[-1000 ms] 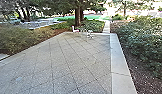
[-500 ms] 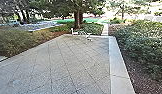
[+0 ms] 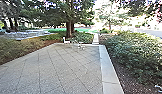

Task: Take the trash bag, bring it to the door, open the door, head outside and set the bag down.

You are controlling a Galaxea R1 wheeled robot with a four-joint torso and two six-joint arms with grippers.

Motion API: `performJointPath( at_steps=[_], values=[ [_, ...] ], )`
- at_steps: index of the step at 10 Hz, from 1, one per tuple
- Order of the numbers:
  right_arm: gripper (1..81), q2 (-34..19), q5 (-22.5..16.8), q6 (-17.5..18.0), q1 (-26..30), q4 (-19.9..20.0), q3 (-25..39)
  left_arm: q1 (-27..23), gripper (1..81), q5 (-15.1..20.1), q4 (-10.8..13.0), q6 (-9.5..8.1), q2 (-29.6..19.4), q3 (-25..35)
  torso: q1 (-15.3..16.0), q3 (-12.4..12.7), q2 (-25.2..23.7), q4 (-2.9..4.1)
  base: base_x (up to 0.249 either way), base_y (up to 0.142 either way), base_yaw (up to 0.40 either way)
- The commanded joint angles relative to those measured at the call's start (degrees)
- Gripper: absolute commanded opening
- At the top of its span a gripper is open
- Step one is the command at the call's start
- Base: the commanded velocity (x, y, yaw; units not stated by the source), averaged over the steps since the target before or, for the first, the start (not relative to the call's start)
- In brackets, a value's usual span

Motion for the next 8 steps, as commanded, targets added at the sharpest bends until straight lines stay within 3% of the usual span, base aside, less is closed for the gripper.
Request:
performJointPath(
  at_steps=[1, 2, 5, 8],
  values=[
    [81.1, 1.34, -2.96, -0.21, 2.32, -0.07, 1.34, 0.04, 81.1, -1.78, 3.24, 0.34, 1.34, -2.25, 0.00, 3.40, 0.00, 0.07, 0.000, 0.000, 0.000],
    [81.1, 1.34, -2.88, -0.21, 2.32, -0.07, 1.42, 1.45, 81.1, -2.93, 4.03, 0.34, 2.04, -3.22, -0.04, 1.38, -0.02, -0.65, 0.000, 0.000, 0.000],
    [81.1, 1.34, -2.78, -0.12, 2.32, -0.24, 1.07, 5.31, 81.1, -7.48, 5.27, 0.34, 3.81, -5.69, -0.13, 2.47, -0.11, -0.96, 0.000, 0.000, 0.000],
    [81.1, 1.34, -2.78, -0.30, 2.06, -0.68, 1.34, 9.02, 81.1, -18.93, 5.18, 0.26, 5.82, -8.32, -0.13, 2.47, -0.13, -0.98, 0.000, 0.000, 0.000]
  ],
)
